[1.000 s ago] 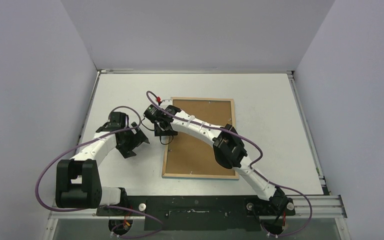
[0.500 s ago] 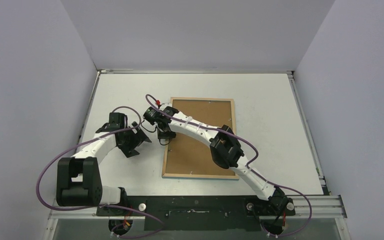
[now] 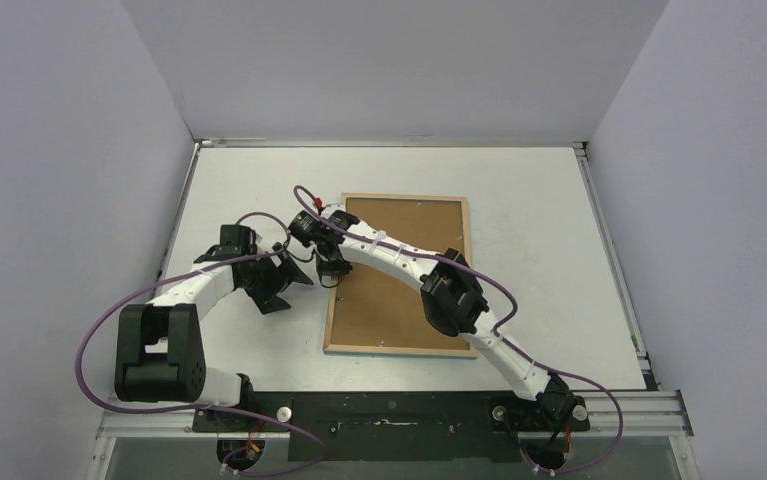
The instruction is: Put the photo into the frame
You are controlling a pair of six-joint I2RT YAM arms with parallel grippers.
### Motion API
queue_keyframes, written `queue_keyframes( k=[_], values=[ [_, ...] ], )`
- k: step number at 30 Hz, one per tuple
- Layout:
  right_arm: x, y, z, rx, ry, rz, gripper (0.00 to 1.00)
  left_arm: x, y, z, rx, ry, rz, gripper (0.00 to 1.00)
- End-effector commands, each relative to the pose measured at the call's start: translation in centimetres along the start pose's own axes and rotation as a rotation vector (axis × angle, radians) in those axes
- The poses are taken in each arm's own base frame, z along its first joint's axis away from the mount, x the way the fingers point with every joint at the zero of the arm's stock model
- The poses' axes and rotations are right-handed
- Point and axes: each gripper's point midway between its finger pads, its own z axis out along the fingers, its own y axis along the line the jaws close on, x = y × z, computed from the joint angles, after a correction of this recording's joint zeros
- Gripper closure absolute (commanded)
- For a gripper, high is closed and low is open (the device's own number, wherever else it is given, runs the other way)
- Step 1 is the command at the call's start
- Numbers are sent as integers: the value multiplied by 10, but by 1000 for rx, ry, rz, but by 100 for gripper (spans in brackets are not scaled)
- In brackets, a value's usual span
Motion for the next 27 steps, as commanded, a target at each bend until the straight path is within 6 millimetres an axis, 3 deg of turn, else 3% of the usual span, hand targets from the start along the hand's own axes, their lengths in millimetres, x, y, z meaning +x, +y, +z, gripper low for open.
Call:
queue_keyframes(
  k=[1, 10, 14, 18, 23, 25, 27],
  values=[
    [-70, 2, -62, -135, -174, 128, 100, -12, -40, -16, 182, -50, 77, 21],
    [-112, -4, -110, -316, -184, 276, 100, -2, -87, -46, 514, -120, 260, 21],
    [-119, -7, -120, -355, -177, 298, 100, 6, -111, -57, 681, -95, 293, 21],
    [-122, -3, -130, -403, -178, 312, 100, 24, -131, -50, 765, -1, 343, 22],
    [-132, -6, -132, -415, -190, 332, 100, 42, -151, -50, 869, 104, 400, 28],
    [-134, -7, -133, -427, -187, 339, 100, 41, -151, -45, 854, 117, 387, 37],
    [-135, -6, -135, -442, -179, 341, 100, 37, -152, -43, 848, 107, 367, 55]
  ],
)
